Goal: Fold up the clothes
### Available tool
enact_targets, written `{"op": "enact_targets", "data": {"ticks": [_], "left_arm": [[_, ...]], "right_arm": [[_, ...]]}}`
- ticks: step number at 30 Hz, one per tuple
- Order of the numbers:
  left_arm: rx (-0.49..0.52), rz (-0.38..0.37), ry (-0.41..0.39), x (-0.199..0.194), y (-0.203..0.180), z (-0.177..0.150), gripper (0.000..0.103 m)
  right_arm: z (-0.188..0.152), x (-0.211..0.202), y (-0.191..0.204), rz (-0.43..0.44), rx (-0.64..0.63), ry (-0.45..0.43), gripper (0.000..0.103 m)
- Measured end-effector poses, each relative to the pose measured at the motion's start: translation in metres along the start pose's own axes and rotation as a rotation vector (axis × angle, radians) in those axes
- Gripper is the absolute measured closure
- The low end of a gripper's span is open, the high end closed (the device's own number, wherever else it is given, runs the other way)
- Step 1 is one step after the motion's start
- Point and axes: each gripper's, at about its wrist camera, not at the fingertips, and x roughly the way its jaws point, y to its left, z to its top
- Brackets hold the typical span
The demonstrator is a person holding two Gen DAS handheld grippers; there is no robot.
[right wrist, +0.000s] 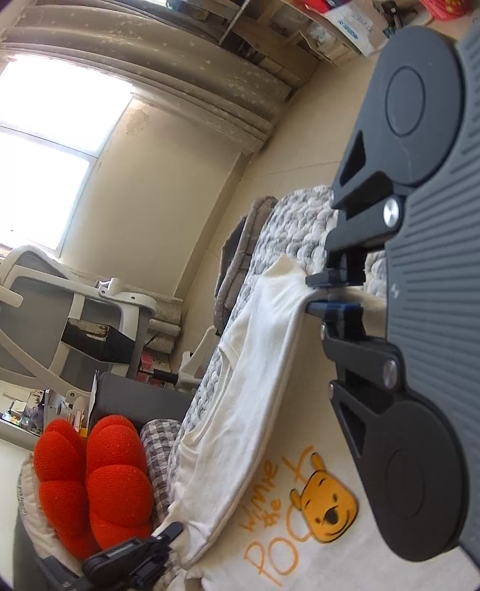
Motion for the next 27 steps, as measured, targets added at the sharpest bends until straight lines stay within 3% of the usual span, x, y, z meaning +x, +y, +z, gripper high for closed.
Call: {"op": "enact_targets", "data": {"ticks": [3, 7, 11, 15, 18, 21, 25, 27], "left_arm": [[0.039, 0.028, 0.009, 0.007, -0.003, -0.007, 0.098], [0.053, 0.04, 0.006, 0.005, -0.001, -0.008, 0.098], [0.072, 0.062, -0.002, 0.0, -0.002, -0.006, 0.098], [0.082, 0.106, -0.018, -0.006, -0.002, -0.004, 0.09], [0.084, 0.12, -0.058, -0.015, -0.006, -0.004, 0.09], [0.131, 0.089, -0.073, -0.023, -0.019, -0.005, 0.087], [0.184, 0.145, -0.057, -0.017, -0.028, -0.008, 0.07], [0.193, 0.184, -0.045, -0.013, -0.026, -0.01, 0.067]], "right_arm": [[-0.016, 0.009, 0.002, -0.001, -0.019, 0.063, 0.097], [-0.01, 0.007, 0.004, 0.008, -0.037, 0.072, 0.095], [-0.005, -0.007, -0.017, 0.096, 0.124, 0.07, 0.084], [0.007, -0.012, -0.045, 0.155, 0.312, 0.02, 0.084], [0.022, -0.006, -0.054, 0.175, 0.372, -0.005, 0.084], [0.032, 0.005, -0.053, 0.206, 0.374, 0.002, 0.084], [0.037, 0.033, -0.036, 0.215, 0.293, 0.064, 0.084], [0.037, 0.049, -0.032, 0.207, 0.264, 0.093, 0.084]]}}
